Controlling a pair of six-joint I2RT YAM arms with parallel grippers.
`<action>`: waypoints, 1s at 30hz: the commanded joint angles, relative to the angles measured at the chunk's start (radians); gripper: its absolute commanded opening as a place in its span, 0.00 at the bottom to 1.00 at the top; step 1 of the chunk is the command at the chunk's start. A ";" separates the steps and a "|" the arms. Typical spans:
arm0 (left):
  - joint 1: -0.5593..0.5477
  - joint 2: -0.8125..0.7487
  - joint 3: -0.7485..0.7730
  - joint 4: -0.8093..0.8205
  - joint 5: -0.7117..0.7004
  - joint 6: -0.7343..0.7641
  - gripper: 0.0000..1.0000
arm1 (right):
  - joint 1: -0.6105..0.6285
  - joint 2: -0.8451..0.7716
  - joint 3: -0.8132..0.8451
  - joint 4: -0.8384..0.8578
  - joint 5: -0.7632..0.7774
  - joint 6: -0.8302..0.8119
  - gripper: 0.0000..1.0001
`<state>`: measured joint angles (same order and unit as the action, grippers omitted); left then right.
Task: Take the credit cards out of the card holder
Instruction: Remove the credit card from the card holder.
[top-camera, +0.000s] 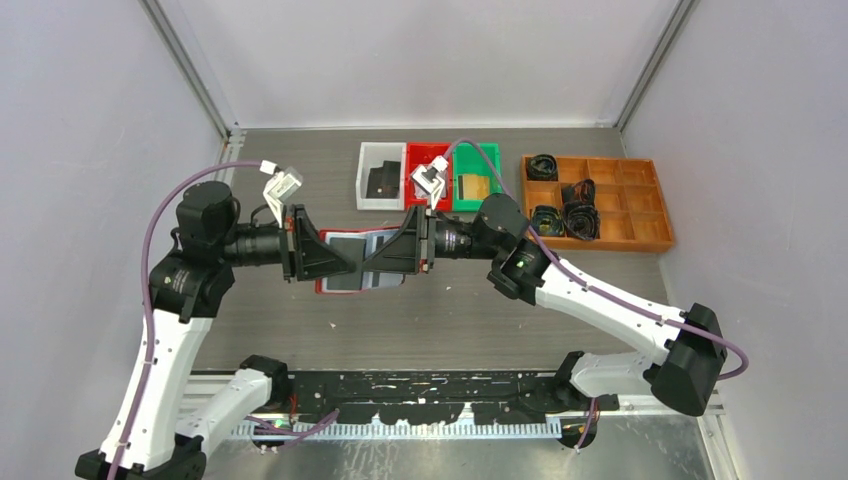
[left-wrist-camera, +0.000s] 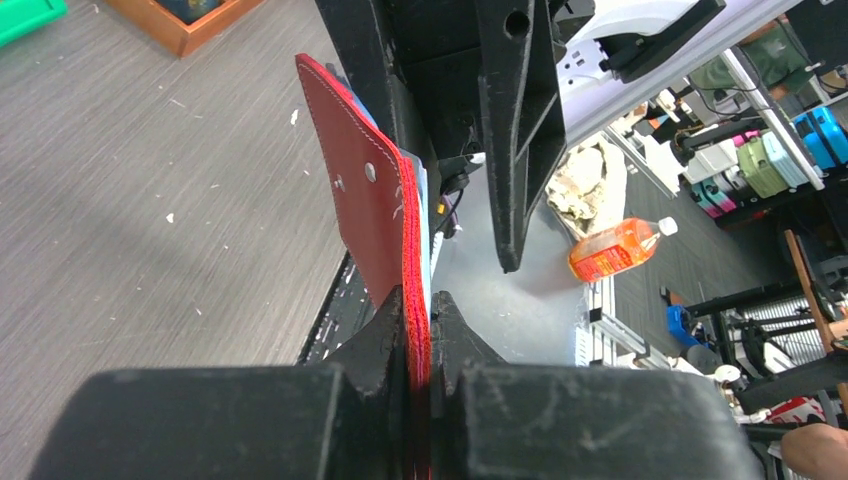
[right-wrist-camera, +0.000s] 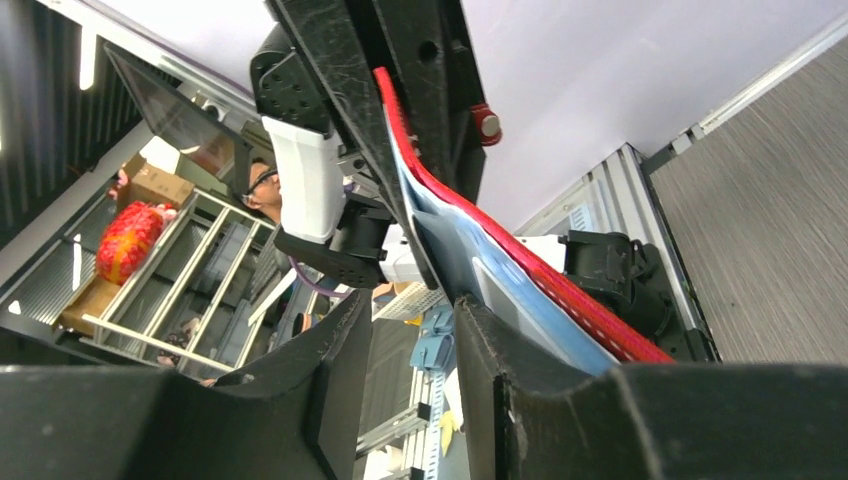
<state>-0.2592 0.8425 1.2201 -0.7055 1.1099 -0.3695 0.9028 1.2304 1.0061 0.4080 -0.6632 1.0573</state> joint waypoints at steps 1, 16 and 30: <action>0.001 0.006 0.010 0.051 0.053 -0.026 0.00 | 0.011 -0.005 0.011 0.124 -0.024 0.029 0.41; 0.002 0.016 -0.011 0.106 0.131 -0.138 0.05 | 0.016 0.057 0.013 0.170 0.006 0.035 0.37; 0.003 0.033 -0.018 0.129 0.238 -0.155 0.30 | -0.011 0.070 -0.101 0.324 0.138 0.128 0.02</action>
<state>-0.2398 0.8875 1.1812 -0.6193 1.2198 -0.5159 0.9062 1.3167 0.9485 0.6998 -0.6746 1.1793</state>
